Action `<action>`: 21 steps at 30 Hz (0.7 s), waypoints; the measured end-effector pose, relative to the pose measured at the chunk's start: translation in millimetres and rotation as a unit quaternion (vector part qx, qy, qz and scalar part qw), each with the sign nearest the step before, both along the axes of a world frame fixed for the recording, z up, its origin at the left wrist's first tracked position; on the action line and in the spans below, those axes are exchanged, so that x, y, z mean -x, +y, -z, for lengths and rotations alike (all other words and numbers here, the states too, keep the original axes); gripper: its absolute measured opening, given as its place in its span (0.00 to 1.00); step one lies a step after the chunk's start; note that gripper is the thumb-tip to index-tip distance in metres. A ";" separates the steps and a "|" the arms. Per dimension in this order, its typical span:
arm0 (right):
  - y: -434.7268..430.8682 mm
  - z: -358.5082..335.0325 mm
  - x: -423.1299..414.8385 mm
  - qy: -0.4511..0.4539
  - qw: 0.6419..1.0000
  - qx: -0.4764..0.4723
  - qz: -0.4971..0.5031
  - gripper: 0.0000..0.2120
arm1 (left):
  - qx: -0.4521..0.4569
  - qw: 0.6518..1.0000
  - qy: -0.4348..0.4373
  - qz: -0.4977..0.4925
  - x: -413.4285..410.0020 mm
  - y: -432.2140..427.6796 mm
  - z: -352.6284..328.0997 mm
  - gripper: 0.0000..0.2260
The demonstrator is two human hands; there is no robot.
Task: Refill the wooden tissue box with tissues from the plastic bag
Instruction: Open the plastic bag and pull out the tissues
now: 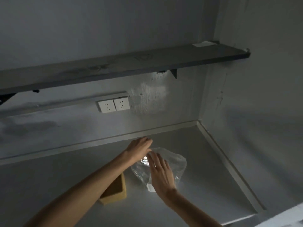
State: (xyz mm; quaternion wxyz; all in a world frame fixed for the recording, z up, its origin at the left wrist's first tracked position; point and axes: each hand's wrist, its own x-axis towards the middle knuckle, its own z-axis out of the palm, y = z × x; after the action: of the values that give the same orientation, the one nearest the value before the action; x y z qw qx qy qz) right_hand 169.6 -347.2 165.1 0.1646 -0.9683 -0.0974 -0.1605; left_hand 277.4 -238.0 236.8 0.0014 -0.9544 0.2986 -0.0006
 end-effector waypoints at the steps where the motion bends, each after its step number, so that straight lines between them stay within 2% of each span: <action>1: -0.6 0.8 -7.8 0.029 0.999 0.024 0.018 0.38 | 0.008 1.000 0.007 -0.001 0.7 0.3 -1.2 0.05; 3: -1.6 -0.4 -19.0 0.066 0.995 0.071 0.038 0.42 | 0.020 0.999 0.024 -0.006 1.0 2.6 -5.3 0.02; 5: -3.3 -4.4 -26.2 0.052 0.991 0.108 0.053 0.40 | 0.028 0.998 0.047 -0.012 -1.3 3.9 -12.5 0.04; 8: -7.6 -15.1 -31.4 0.052 0.987 0.143 0.056 0.20 | 0.044 0.995 0.091 -0.022 -7.5 4.2 -23.1 0.08; 10: -11.8 -12.6 -28.9 0.040 0.983 0.173 0.054 0.12 | 0.035 0.993 0.107 -0.023 -9.9 1.4 -28.8 0.06; 15: -16.9 0.6 -17.5 -0.035 0.985 0.167 0.033 0.17 | 0.027 0.980 0.197 -0.018 -14.2 -7.6 -36.5 0.07; 18: -12.5 -7.9 -23.0 -0.021 0.985 0.170 0.024 0.22 | 0.008 0.974 0.225 -0.025 -13.2 -14.2 -36.8 0.08; 21: -7.3 -16.2 -29.8 -0.011 0.977 0.212 0.017 0.18 | 0.000 0.974 0.222 -0.047 -13.1 -13.5 -37.7 0.10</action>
State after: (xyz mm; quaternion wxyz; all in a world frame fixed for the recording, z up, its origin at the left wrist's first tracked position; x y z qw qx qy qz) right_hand 199.4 -354.5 181.3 -0.0480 -0.9809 -0.1142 -0.1496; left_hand 290.5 -251.6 274.5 -0.0647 -0.9436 0.2466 0.2110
